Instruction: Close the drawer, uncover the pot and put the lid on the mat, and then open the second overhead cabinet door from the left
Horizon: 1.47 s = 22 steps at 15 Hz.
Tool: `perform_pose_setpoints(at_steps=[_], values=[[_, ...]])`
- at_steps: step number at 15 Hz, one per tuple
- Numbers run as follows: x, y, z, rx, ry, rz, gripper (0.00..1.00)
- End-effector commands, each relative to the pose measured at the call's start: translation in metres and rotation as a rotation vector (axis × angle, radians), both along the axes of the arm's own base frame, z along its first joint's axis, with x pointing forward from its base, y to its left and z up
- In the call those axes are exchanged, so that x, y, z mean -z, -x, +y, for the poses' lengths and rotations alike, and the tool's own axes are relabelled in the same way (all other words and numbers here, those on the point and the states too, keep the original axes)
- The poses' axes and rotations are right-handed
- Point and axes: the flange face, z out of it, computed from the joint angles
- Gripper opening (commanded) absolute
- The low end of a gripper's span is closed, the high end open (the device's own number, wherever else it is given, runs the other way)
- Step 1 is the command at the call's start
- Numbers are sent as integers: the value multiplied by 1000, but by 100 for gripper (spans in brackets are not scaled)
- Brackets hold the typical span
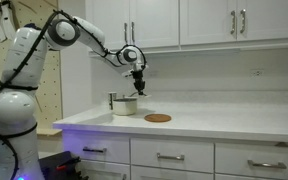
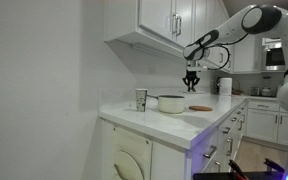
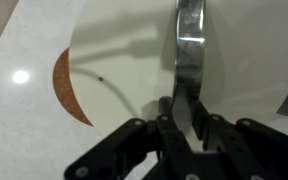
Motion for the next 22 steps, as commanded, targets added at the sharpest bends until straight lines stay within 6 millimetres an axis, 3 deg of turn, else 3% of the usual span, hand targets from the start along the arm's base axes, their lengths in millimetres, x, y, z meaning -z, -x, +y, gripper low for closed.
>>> perform_pose_setpoints(at_steps=[1,6,15,22], values=[[-18,3,-32,15,-19,-4,6],[-18,-4,-73,15,-21,3,6],[-4,-15,-123,-6,-57,35,6],[23,-23,-139,-40,-63,65,6]])
